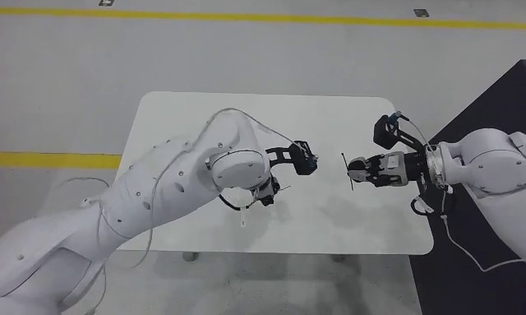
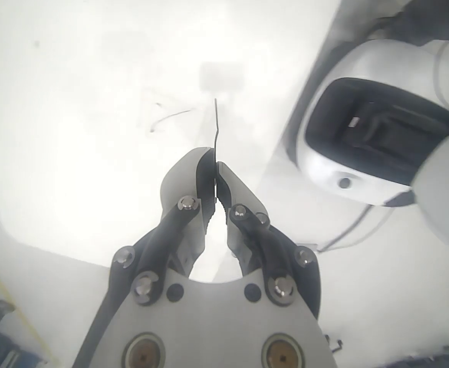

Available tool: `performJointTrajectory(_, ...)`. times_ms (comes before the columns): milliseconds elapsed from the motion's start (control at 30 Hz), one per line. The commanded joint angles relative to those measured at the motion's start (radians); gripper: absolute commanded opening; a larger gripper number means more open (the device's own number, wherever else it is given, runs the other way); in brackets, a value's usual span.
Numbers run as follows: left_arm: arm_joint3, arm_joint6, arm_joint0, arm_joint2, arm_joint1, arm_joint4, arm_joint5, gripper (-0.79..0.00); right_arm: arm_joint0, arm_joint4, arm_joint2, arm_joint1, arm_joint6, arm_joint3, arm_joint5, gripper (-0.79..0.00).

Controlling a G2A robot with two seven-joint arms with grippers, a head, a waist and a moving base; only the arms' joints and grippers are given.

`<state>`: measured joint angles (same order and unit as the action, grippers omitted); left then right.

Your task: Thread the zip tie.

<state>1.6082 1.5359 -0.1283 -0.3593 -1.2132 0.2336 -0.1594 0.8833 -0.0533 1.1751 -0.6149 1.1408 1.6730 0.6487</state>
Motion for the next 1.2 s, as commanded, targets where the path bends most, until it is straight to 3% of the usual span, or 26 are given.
performJointTrajectory(0,-0.002,0.0,0.078,0.062,0.011,-0.307,0.028,-0.785,0.006,0.014,0.004,0.001,-0.006,0.004,0.001,-0.785)
performJointTrajectory(67,0.003,0.0,0.156,0.143,0.019,-0.422,0.013,-0.785,0.007,0.022,0.008,0.001,-0.012,0.005,0.001,-0.785)
performJointTrajectory(400,0.004,-0.008,0.142,0.145,0.019,-0.434,0.018,-0.785,0.007,0.022,0.008,0.001,-0.012,0.005,0.001,-0.785)
performJointTrajectory(500,-0.01,-0.048,0.1,0.083,0.018,-0.655,0.033,-0.785,0.007,0.022,0.008,0.001,-0.012,0.005,0.001,-0.785)
performJointTrajectory(600,-0.026,-0.064,0.101,0.014,0.017,-0.837,0.127,-0.785,0.007,0.022,0.008,0.001,-0.012,0.005,0.001,-0.785)
performJointTrajectory(667,-0.011,-0.083,0.063,-0.038,0.014,-1.03,0.141,-0.785,0.007,0.022,0.008,0.001,-0.012,0.005,0.001,-0.785)
performJointTrajectory(833,-0.065,-0.168,-0.009,-0.071,0.015,-1.183,0.31,-0.785,0.007,0.022,0.008,0.001,-0.012,0.005,0.001,-0.785)
performJointTrajectory(933,-0.08,-0.096,-0.054,-0.097,0.005,-1.286,0.217,-0.785,0.007,0.022,0.008,0.001,-0.012,0.005,0.001,-0.785)
performJointTrajectory(1167,-0.08,-0.096,-0.054,-0.097,0.005,-1.286,0.217,-0.785,0.007,0.022,0.008,0.001,-0.012,0.005,0.001,-0.785)
